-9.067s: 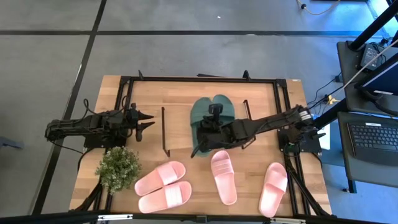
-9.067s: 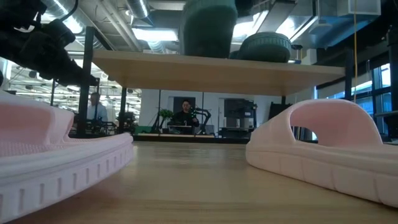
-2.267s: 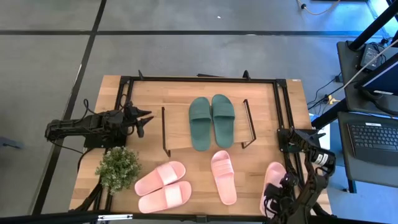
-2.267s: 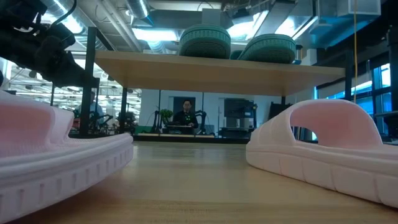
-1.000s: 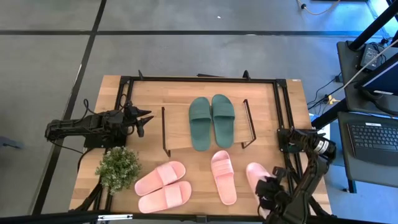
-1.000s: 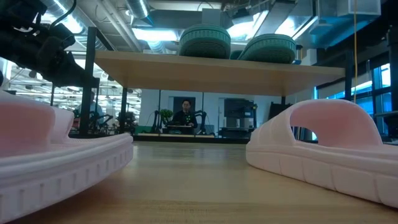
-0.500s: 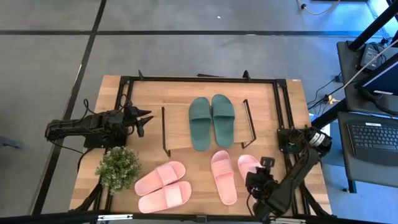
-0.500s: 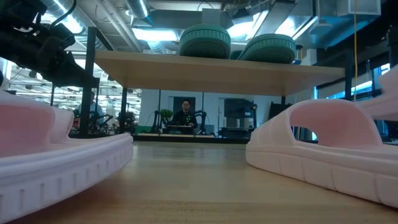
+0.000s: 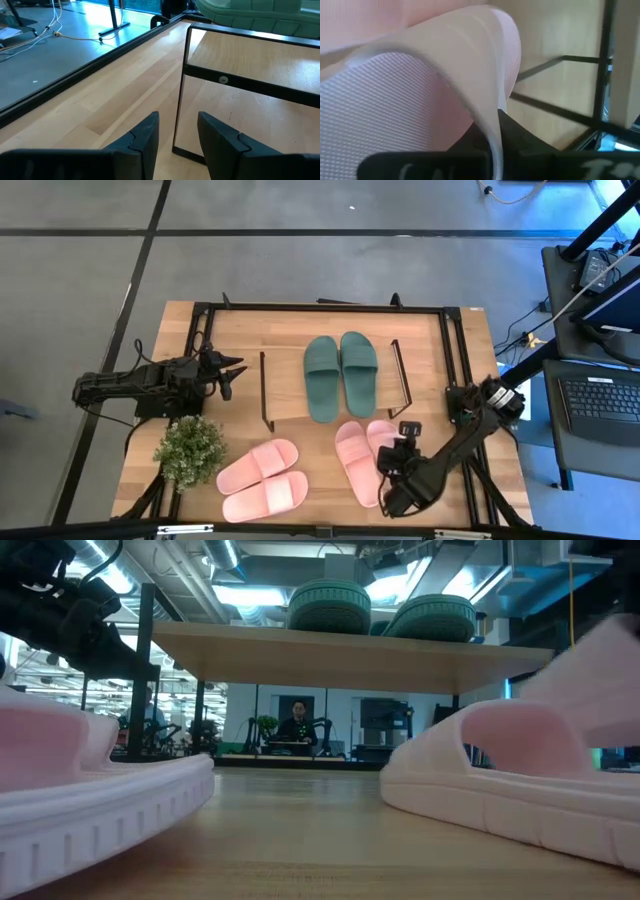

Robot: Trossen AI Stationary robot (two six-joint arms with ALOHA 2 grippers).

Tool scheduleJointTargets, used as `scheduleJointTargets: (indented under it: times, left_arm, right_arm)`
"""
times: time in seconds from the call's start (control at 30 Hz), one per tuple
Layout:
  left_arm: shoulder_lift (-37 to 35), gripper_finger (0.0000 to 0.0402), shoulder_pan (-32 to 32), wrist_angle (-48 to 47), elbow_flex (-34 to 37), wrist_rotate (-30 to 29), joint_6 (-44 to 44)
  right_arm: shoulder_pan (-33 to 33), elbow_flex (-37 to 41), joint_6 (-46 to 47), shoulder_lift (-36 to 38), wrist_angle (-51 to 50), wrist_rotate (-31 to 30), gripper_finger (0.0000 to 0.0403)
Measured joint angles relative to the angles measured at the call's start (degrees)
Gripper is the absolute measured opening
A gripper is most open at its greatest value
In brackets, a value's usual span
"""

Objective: Pick and place slides into the shelf
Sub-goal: Put the pink slide under the shelf

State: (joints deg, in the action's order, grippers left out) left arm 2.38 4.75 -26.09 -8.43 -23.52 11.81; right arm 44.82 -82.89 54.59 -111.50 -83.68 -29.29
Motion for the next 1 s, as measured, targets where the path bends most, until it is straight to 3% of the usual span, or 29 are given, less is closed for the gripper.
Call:
scheduleJointTargets:
  times: [0.17, 0.57, 0.8, 1.0]
  left_arm:
    - [0.00, 0.0127, 0.00, -0.02, 0.00, 0.02, -0.32]
    - [-0.01, 0.0127, 0.01, -0.04, 0.00, 0.03, -0.34]
    - [0.01, 0.0127, 0.01, -0.04, 0.00, 0.03, -0.36]
    - [0.01, 0.0127, -0.01, -0.04, 0.00, 0.03, -0.36]
  right_arm:
    - [-2.15, 1.75, -0.68, 0.00, 0.89, -2.81, 0.0010]
    - [-7.83, 13.69, -8.29, -0.02, 14.71, -3.52, 0.0010]
    - [-10.48, 14.60, -9.88, -0.02, 19.62, -8.43, 0.0010]
    - [-11.98, 14.56, -10.14, -0.02, 20.13, -8.44, 0.0013]
